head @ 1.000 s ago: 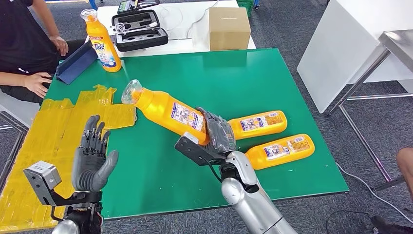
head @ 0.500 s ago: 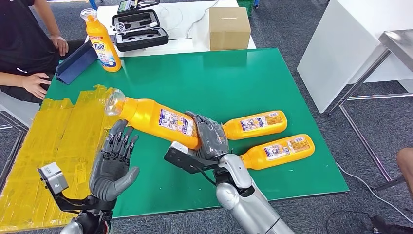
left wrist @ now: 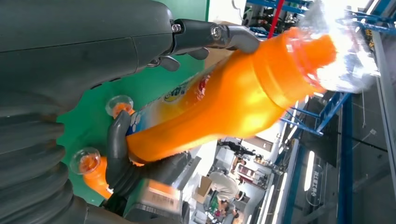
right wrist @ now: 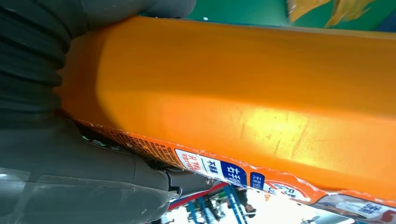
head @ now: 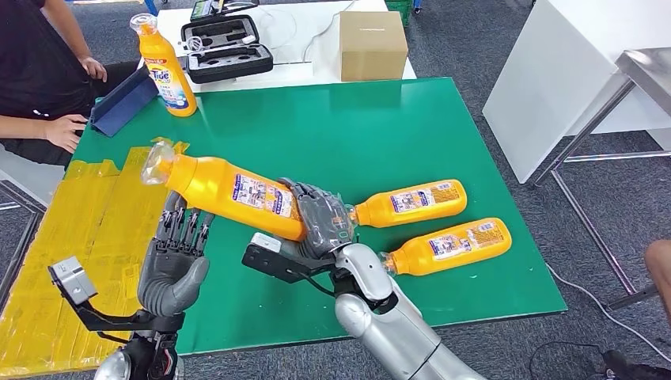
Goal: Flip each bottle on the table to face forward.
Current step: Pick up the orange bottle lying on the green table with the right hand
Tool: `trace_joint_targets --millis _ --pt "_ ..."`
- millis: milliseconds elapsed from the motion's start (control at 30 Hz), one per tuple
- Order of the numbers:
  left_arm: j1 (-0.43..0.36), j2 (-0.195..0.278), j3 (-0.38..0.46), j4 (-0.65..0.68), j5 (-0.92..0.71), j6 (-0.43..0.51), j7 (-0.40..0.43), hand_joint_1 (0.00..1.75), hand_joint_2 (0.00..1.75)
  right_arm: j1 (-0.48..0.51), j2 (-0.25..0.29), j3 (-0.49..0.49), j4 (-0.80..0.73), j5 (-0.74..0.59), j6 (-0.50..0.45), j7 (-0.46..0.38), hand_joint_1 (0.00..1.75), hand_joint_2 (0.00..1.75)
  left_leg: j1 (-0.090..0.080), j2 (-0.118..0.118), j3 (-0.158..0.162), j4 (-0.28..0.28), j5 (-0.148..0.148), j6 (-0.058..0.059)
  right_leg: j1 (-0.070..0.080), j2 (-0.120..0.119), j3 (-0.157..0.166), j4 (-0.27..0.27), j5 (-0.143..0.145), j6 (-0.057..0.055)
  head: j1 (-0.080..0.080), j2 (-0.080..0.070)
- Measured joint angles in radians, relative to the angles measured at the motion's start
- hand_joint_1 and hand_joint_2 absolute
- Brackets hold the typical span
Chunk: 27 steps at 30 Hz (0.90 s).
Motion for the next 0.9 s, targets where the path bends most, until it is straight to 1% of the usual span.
trace_joint_targets --millis 100,267,467,600,633,733,767,900 --pt "-0.007 0.000 0.009 0.015 0.008 0.008 0.003 0.00 1.75 -0.007 0.002 0.030 0.000 -0.002 0.013 -0.014 1.74 1.75 0.000 0.000 0.000 0.000 0.000 0.000 0.000 0.000 0.000 0.000 0.000 0.000 0.000 0.000" --pt "-0.025 -0.002 0.015 0.047 0.022 0.015 0.015 0.00 1.75 -0.006 0.011 0.114 -0.002 -0.011 0.040 -0.037 1.73 1.75 0.000 0.000 0.000 0.000 0.000 0.000 0.000 0.000 -0.001 0.000 0.000 0.000 0.000 0.000" --pt "-0.029 -0.003 0.016 0.068 0.027 0.015 0.014 0.00 1.75 -0.009 0.016 0.144 -0.002 -0.027 0.044 -0.035 1.75 1.75 0.000 0.001 0.000 0.000 0.000 0.000 0.000 0.000 -0.001 0.000 0.000 0.000 0.000 0.000" --pt "-0.030 -0.003 0.018 0.074 0.027 0.016 0.013 0.00 1.75 -0.017 0.016 0.162 0.000 -0.072 0.072 -0.039 1.74 1.75 0.000 0.001 0.000 0.000 0.000 0.000 0.000 0.000 -0.001 0.000 0.000 0.000 0.000 0.000" --pt "-0.030 -0.003 0.019 0.075 0.027 0.017 0.012 0.11 1.75 -0.019 0.017 0.167 0.001 -0.084 0.080 -0.041 1.74 1.75 0.000 0.001 0.000 0.000 0.000 0.000 0.000 0.000 -0.001 0.000 0.000 0.000 0.000 0.000" --pt "-0.031 -0.003 0.023 0.075 0.027 0.020 0.008 1.42 1.75 -0.025 0.017 0.178 0.006 -0.104 0.094 -0.044 1.74 1.75 0.000 0.001 0.000 0.000 0.000 0.000 0.000 0.000 -0.001 0.000 0.000 0.000 0.000 0.000" --pt "-0.031 -0.003 0.023 0.075 0.027 0.021 0.008 1.75 1.75 -0.025 0.018 0.179 0.006 -0.105 0.095 -0.044 1.75 1.75 0.000 0.001 0.000 0.000 0.000 0.000 0.000 0.000 -0.001 0.000 0.000 0.000 0.000 0.000" --pt "-0.031 -0.004 0.024 0.075 0.027 0.023 0.008 1.75 1.75 -0.027 0.018 0.180 0.007 -0.109 0.097 -0.043 1.71 1.75 0.000 0.001 0.000 0.000 0.000 0.000 0.000 0.000 -0.001 0.000 0.000 0.000 0.000 0.000"
